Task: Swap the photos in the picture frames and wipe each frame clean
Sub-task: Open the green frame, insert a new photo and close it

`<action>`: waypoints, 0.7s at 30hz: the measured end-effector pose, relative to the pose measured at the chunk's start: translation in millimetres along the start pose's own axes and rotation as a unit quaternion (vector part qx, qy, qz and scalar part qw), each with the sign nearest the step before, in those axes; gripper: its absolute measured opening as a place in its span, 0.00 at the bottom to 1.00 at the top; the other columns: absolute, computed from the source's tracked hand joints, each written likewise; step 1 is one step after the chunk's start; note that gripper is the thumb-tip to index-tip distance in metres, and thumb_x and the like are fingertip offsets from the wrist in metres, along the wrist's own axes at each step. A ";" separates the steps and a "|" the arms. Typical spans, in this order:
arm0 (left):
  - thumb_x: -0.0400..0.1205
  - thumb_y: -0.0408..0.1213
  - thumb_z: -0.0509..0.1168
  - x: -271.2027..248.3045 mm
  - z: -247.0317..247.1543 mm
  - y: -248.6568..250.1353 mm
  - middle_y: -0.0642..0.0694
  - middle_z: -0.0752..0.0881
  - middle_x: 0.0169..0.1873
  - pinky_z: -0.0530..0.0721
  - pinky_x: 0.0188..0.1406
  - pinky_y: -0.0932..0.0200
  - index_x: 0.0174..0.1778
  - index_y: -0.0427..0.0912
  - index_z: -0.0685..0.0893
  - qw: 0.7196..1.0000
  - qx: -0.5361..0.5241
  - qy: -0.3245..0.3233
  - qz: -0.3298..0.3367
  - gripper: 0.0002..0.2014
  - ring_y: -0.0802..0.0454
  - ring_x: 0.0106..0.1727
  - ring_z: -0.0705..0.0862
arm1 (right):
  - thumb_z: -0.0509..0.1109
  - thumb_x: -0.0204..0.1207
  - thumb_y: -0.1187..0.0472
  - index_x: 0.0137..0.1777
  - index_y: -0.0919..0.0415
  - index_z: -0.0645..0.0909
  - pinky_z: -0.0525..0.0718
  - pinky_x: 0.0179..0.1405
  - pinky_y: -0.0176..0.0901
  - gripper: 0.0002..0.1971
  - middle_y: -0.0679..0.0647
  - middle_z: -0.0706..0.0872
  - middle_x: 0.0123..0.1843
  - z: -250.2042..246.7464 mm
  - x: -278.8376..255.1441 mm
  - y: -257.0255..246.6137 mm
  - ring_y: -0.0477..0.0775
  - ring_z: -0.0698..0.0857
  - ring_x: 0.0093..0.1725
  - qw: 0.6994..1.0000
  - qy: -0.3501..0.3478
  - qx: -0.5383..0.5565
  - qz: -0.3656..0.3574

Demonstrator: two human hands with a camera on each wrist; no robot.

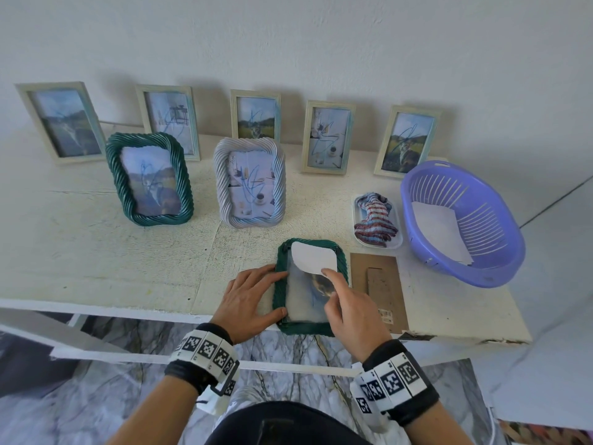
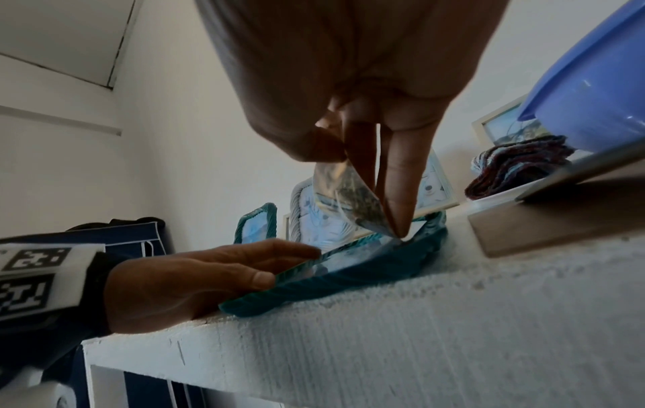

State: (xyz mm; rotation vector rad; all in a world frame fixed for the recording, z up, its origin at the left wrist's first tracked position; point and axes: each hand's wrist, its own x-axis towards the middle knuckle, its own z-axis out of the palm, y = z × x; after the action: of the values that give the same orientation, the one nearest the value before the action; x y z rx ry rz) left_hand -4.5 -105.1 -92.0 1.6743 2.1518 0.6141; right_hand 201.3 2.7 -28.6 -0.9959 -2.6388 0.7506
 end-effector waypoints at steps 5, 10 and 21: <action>0.74 0.69 0.54 0.0 -0.6 0.1 0.59 0.64 0.79 0.65 0.70 0.48 0.75 0.67 0.69 1.000 0.002 -0.005 0.006 0.32 0.52 0.75 0.62 | 0.59 0.77 0.68 0.82 0.45 0.59 0.65 0.27 0.26 0.34 0.46 0.77 0.34 -13.3 -5.7 1.9 0.39 0.71 0.27 0.998 0.058 0.027 -0.012; 0.74 0.70 0.54 -0.1 -0.9 -0.2 0.61 0.62 0.79 0.64 0.70 0.48 0.75 0.68 0.69 1.000 -0.002 -0.011 0.003 0.32 0.53 0.75 0.62 | 0.58 0.75 0.69 0.79 0.47 0.67 0.85 0.39 0.42 0.32 0.59 0.86 0.46 -27.5 -15.7 20.3 0.52 0.83 0.37 0.989 0.145 0.026 0.002; 0.73 0.71 0.54 0.5 -4.0 -1.1 0.61 0.63 0.78 0.65 0.73 0.48 0.77 0.68 0.64 1.000 -0.020 -0.021 0.000 0.35 0.55 0.76 0.61 | 0.62 0.81 0.72 0.67 0.54 0.81 0.79 0.45 0.21 0.19 0.47 0.86 0.54 -58.7 -64.3 78.6 0.28 0.82 0.48 0.952 0.222 0.145 0.154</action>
State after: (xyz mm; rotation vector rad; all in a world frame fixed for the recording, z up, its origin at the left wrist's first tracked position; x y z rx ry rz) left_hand -7.5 -105.4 -89.2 1.6515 2.0968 0.6134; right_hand 314.5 32.7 -22.7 -1.3218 -1.9528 0.8305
